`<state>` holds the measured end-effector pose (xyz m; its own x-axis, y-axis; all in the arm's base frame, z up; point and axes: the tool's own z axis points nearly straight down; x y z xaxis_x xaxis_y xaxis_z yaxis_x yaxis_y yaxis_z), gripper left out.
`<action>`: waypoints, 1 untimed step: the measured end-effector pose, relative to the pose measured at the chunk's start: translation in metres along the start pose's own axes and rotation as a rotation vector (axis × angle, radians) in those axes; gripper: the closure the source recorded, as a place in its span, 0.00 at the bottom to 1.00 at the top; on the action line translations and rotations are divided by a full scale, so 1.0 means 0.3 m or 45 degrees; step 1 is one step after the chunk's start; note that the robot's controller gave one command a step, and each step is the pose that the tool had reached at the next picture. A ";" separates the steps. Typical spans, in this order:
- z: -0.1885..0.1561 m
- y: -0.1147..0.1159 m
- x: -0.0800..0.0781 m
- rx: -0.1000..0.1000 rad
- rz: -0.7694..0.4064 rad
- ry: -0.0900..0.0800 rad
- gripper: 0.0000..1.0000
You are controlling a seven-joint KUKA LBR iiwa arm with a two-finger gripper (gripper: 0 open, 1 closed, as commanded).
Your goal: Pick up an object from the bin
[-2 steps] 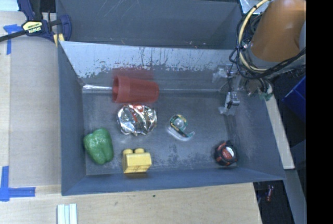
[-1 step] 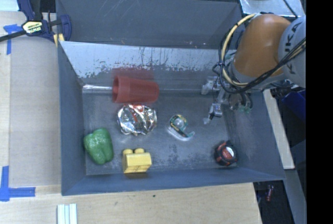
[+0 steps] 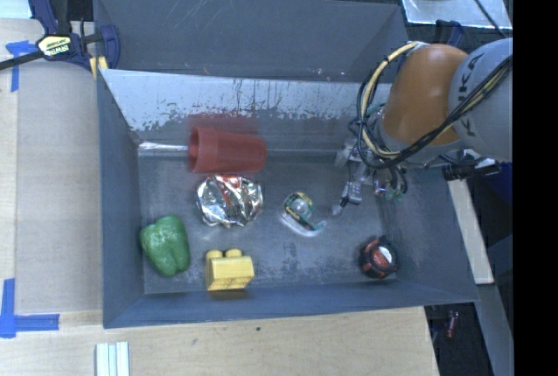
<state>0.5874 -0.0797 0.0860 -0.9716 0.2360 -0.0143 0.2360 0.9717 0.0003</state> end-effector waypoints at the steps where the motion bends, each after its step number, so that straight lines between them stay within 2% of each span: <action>1: 0.009 -0.034 -0.095 -0.002 0.084 0.009 0.00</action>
Offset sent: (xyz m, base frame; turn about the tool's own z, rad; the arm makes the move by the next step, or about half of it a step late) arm -0.0337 0.0120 -0.0160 0.1503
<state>0.6127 -0.0964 0.0838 -0.9542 0.2992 -0.0068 0.2992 0.9542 0.0029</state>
